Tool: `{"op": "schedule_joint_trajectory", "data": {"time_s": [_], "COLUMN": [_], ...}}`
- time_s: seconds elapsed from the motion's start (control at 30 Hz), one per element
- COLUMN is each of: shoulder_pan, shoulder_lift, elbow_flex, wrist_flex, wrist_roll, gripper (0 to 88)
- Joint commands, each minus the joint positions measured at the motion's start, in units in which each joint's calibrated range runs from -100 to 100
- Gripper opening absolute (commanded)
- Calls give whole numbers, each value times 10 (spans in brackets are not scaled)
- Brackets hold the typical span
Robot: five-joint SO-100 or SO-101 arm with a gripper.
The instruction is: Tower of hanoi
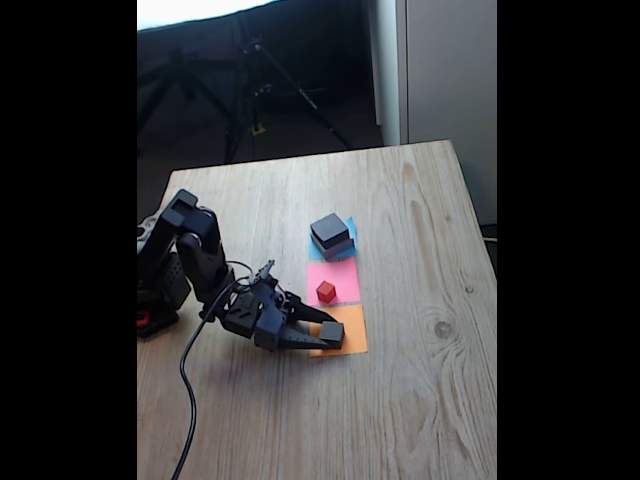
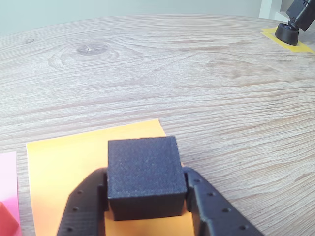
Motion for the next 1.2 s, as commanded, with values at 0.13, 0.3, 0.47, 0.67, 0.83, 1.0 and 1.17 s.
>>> {"op": "schedule_joint_trajectory", "data": {"time_s": [0.13, 0.3, 0.47, 0.67, 0.83, 1.0, 1.17], "shoulder_pan": [-24, -33, -34, -30, -31, -53, -100], "shoulder_lift": [-163, -285, -422, -546, -604, -618, -631], "elbow_flex": [74, 107, 98, -7, -256, -460, -563], "wrist_flex": [119, 222, 390, 643, 1012, 1247, 1369], "wrist_roll": [9, 9, 9, 9, 9, 9, 9], "gripper": [39, 30, 23, 18, 14, 10, 11]}}
